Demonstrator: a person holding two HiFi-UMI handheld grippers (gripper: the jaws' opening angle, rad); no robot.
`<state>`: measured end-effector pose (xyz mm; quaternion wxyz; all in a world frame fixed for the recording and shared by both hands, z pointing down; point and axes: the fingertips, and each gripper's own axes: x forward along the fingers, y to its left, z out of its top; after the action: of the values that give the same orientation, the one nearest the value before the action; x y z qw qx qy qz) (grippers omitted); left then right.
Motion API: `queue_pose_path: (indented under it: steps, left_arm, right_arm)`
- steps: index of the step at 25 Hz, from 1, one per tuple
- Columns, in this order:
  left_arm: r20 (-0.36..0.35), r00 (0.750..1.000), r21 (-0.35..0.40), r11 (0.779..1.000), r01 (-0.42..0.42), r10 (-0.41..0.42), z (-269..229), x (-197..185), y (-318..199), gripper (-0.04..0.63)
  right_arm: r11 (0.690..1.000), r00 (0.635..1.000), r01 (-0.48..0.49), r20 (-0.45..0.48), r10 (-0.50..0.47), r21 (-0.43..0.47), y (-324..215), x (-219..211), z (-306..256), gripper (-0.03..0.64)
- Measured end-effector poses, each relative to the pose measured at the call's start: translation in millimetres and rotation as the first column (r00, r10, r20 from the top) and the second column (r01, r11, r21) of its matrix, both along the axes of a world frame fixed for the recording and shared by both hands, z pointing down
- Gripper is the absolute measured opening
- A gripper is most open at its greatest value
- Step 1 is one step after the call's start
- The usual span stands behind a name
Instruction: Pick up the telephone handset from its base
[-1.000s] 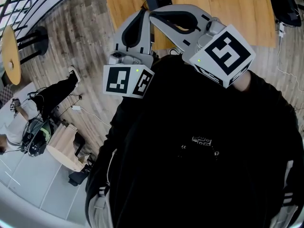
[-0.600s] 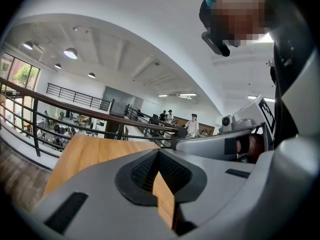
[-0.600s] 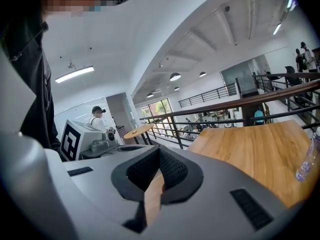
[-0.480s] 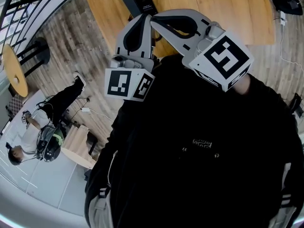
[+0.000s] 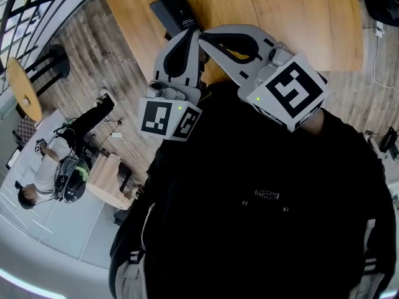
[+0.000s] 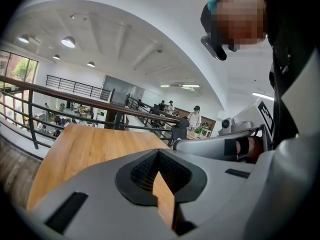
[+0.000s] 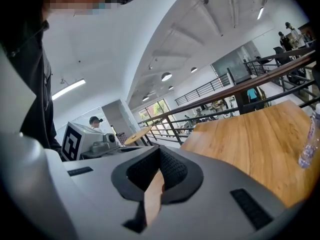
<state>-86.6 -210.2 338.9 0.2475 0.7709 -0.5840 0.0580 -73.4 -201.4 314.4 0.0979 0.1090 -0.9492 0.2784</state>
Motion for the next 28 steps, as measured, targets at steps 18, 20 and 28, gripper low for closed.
queue_pose_path:
  steps: [18, 20, 28]
  left_arm:
    - [-0.105, 0.993, 0.018, 0.999, -0.047, 0.049, -5.3, -16.9, 1.8, 0.006]
    - [-0.115, 0.990, 0.032, 0.996, -0.080, 0.083, -8.0, -18.8, 5.2, 0.006]
    - [-0.147, 0.975, 0.073, 0.985, -0.158, 0.167, -17.6, -40.6, 32.4, 0.006]
  right_arm:
    - [0.998, 0.998, -0.055, -0.030, 0.055, 0.015, 2.9, -18.7, -7.1, 0.017]
    - [0.996, 0.995, -0.082, -0.047, 0.083, 0.029, 7.3, -21.3, -9.5, 0.016]
    - [0.987, 0.989, -0.125, -0.065, 0.132, 0.099, 38.1, -44.0, -26.1, 0.016]
